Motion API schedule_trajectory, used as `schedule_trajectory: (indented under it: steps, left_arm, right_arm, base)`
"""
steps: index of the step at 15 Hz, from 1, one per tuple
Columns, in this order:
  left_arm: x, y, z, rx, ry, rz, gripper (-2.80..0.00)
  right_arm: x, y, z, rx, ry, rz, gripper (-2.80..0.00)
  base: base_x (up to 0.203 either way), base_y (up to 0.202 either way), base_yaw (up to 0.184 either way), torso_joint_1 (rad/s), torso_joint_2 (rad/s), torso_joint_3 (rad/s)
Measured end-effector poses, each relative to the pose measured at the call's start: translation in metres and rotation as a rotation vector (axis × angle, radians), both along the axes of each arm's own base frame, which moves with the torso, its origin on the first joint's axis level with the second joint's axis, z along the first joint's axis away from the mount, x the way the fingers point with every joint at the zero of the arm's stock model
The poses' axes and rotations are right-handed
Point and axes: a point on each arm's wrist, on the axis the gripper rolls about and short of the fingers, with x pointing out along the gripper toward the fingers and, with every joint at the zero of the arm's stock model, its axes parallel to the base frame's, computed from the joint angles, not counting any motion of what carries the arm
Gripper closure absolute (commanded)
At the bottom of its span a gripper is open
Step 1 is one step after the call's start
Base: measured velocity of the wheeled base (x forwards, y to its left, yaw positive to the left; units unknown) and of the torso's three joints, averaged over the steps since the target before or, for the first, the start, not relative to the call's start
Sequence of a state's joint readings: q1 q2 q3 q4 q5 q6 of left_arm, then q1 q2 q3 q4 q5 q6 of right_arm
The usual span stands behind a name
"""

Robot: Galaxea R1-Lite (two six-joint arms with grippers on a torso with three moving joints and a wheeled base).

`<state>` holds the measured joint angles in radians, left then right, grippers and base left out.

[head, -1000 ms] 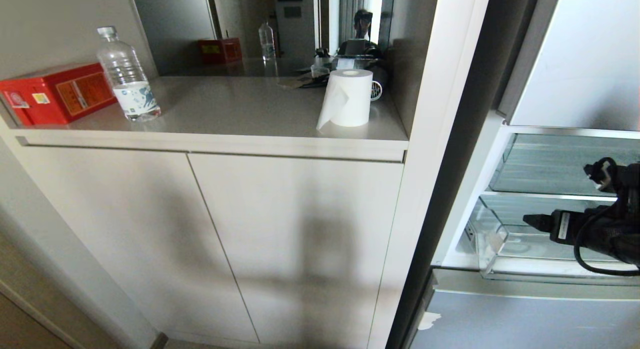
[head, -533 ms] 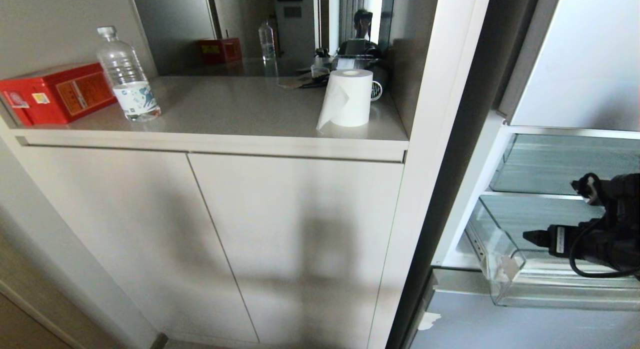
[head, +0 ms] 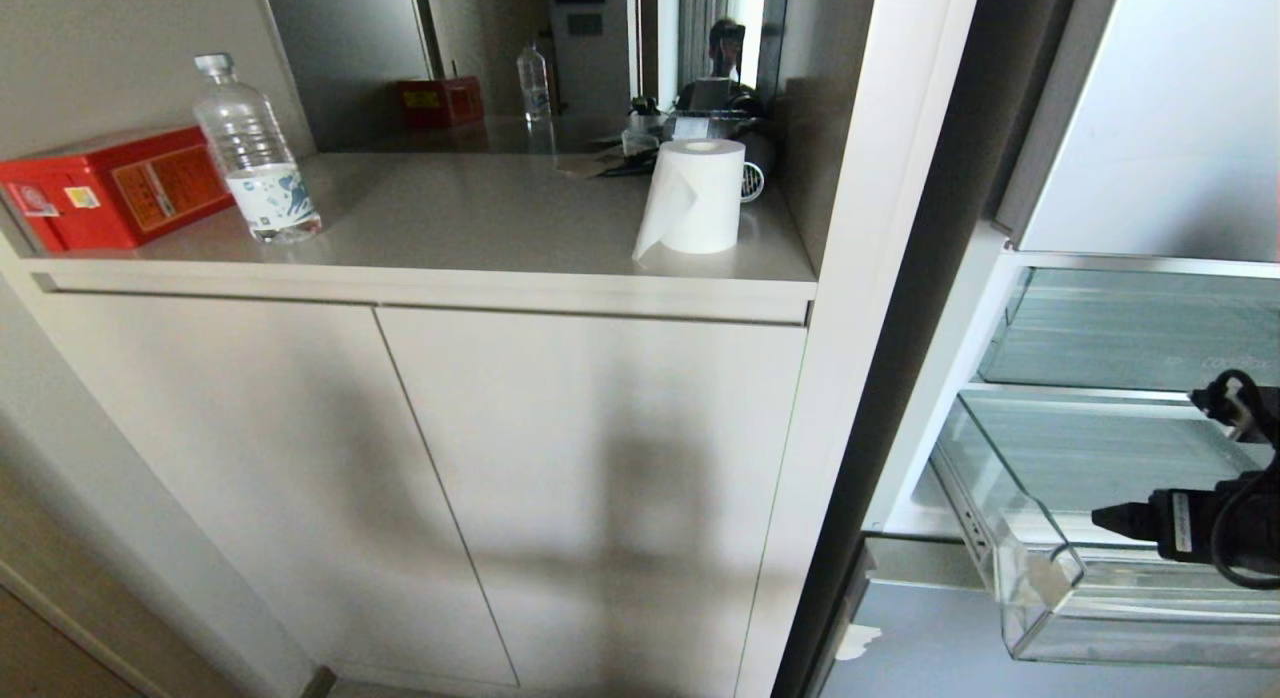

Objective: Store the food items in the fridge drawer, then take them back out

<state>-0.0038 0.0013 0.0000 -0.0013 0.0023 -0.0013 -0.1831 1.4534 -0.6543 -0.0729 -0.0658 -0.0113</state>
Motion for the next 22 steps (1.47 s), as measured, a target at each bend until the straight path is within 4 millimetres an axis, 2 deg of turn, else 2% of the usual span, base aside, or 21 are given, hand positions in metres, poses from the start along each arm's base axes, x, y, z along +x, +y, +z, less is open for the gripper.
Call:
schedule_trajectory:
  steps: [4, 9, 14, 22]
  left_arm:
    - [0.0, 0.0, 0.0, 0.0, 0.0, -0.001, 0.0]
    - [0.0, 0.0, 0.0, 0.0, 0.0, 0.0, 0.0]
    - [0.0, 0.0, 0.0, 0.0, 0.0, -0.001, 0.0]
    - [0.0, 0.0, 0.0, 0.0, 0.0, 0.0, 0.0]
  right_arm:
    - [-0.023, -0.004, 0.01, -0.009, -0.003, -0.011, -2.8]
    - [-0.052, -0.003, 0.008, 0.007, 0.014, -0.014, -2.8]
    - [-0.072, 0.002, 0.006, 0.006, 0.005, -0.018, -2.8]
    - [-0.1, 0.01, 0.013, -0.002, -0.018, -0.016, -2.8]
  base:
    - [0.0, 0.0, 0.0, 0.0, 0.0, 0.0]
    - [0.0, 0.0, 0.0, 0.0, 0.0, 0.0]
    - [0.0, 0.0, 0.0, 0.0, 0.0, 0.0]
    - [0.0, 0.0, 0.0, 0.0, 0.0, 0.0]
